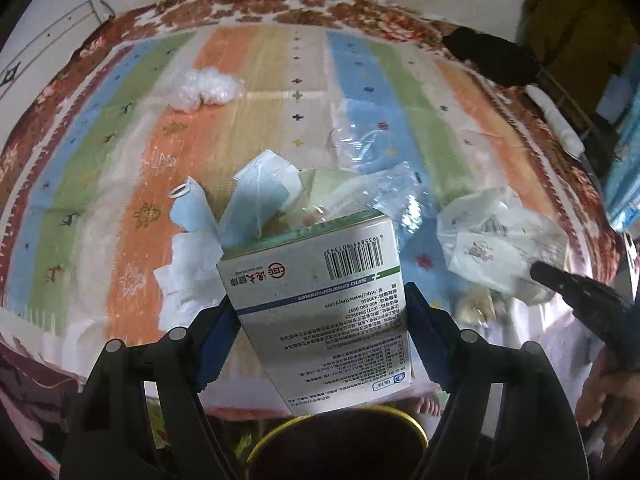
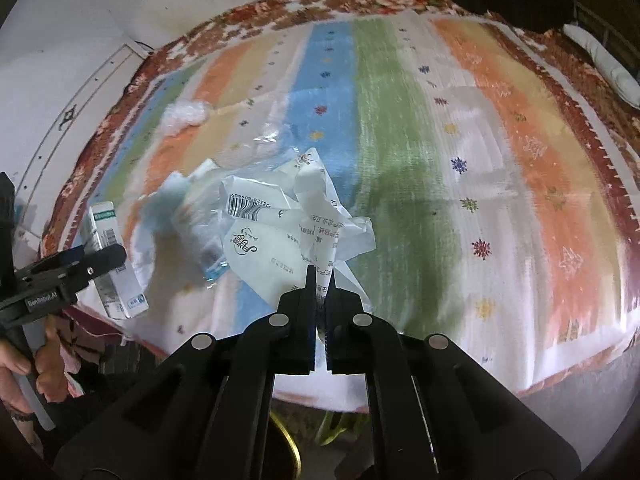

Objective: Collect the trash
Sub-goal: 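Carry the box and paper bag over the bin and open both tools to drop them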

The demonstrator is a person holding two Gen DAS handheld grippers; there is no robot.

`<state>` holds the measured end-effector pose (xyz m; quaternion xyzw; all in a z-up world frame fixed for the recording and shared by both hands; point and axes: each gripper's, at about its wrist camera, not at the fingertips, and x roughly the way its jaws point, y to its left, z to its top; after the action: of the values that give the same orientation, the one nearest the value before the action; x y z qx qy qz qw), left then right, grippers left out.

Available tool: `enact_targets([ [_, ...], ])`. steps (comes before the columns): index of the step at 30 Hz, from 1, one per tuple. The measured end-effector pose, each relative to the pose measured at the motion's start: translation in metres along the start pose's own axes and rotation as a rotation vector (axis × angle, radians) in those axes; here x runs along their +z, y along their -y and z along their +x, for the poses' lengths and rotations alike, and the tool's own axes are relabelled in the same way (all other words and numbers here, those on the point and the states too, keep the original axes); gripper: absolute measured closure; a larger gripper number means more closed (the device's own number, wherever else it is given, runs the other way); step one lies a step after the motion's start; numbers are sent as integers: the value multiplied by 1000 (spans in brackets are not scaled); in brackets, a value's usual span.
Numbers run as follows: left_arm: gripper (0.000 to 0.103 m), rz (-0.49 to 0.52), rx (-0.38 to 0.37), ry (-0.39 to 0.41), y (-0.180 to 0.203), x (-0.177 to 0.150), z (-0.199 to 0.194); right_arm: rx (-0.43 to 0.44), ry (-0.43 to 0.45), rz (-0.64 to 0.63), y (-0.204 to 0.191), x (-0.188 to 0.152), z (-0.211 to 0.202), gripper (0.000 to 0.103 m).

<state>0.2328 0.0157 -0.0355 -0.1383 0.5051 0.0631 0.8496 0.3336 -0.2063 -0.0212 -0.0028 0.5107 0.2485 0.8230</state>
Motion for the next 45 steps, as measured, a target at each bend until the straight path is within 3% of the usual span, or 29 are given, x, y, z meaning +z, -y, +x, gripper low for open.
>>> enact_targets([
  [8,26,59,-82,99,9,-29,-57,-23,84,-45,-27,-37,-42,101],
  [13,26,84,-131,176,13,-48,-95,15,123,-54,-41,-60,-60,101],
  [24,26,79,-211,238,-1,-96,-129,22,165,-149,-73,-107,-78,101],
  [33,26,95,-240,246,-7,-140,-132,47,133,-167,-83,-156,-81,101],
  [45,26,-18,-225,167,-26,-179,-109,22,40,-193,-101,-201,-56,101],
])
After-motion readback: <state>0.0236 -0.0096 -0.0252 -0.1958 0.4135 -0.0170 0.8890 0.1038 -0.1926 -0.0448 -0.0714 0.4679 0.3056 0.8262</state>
